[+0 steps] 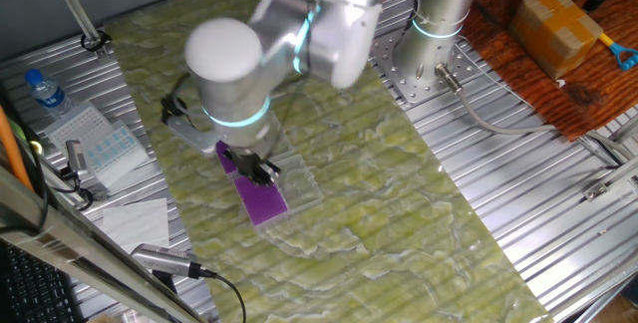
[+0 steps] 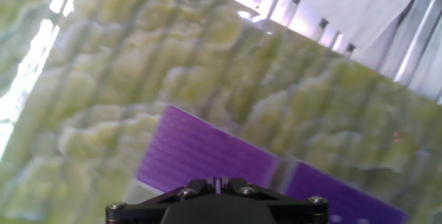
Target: Transfer all small pipette tips from one holder to another
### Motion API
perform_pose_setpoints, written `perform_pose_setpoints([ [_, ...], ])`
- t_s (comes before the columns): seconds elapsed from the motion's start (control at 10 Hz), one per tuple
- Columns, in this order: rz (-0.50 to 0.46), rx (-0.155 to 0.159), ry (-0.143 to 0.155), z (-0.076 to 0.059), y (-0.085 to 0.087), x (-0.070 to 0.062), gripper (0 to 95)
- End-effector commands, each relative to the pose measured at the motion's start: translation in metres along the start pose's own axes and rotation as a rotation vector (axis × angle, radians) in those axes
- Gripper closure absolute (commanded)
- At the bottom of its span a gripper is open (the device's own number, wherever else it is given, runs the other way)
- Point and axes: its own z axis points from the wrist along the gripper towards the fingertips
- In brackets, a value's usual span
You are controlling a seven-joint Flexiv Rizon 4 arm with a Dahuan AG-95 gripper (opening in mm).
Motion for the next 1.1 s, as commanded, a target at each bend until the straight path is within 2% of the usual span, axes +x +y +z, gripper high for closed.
perform_pose_setpoints([
  [0.1, 0.014, 0.003, -0.001, 0.002, 0.006, 0.000, 95.0],
  [1.1, 0.006, 0.014, -0.016, 0.015, 0.004, 0.001, 95.0],
])
